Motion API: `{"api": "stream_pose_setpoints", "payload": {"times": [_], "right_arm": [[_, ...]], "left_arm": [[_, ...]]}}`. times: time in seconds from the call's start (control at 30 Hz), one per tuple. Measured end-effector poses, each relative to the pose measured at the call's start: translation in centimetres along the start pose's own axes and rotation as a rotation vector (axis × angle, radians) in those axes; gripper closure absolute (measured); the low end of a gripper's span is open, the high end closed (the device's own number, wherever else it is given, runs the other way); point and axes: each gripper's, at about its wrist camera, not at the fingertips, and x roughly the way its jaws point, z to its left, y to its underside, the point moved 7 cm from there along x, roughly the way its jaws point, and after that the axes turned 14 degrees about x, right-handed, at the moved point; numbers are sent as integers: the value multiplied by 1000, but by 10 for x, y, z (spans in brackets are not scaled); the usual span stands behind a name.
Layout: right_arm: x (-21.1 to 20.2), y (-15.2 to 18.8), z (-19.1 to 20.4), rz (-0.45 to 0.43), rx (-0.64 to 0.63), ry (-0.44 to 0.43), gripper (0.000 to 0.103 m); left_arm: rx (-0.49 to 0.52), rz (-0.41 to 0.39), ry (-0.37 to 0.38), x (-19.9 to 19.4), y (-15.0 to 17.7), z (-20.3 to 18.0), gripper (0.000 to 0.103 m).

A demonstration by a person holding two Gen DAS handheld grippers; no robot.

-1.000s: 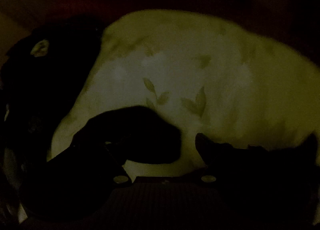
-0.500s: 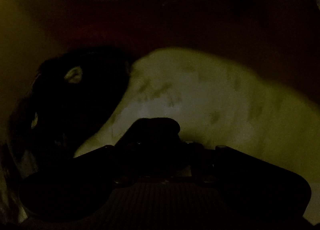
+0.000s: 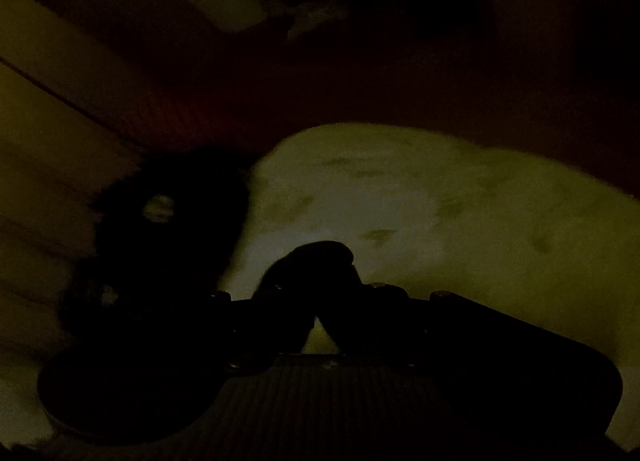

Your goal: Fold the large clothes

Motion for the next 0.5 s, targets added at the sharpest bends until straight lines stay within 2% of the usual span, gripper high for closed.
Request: {"api": "stream_pose_setpoints", "payload": {"times": [0.07,0.1,0.13,0.2,0.27,0.4,0.5], "right_arm": [[-15,-3,17,32,43,-92,87],[-20,-4,23,45,48,-105,87],[-20,-6,26,58,41,-85,87],[-17,-9,25,63,11,21,87],[-11,-5,25,103,49,50,87],[2,42,43,292,59,49,87],[13,106,73,500,84,-10,87]], "left_arm": [[-26,-5,8,2,-2,4,0],[-37,-8,14,2,-2,6,0],[-47,-9,20,3,-2,8,0],[-60,-4,34,3,-2,9,0],[-65,-7,43,1,-1,12,0],[-76,0,48,0,0,21,0],[-106,-4,40,-3,-2,33,0]]}}
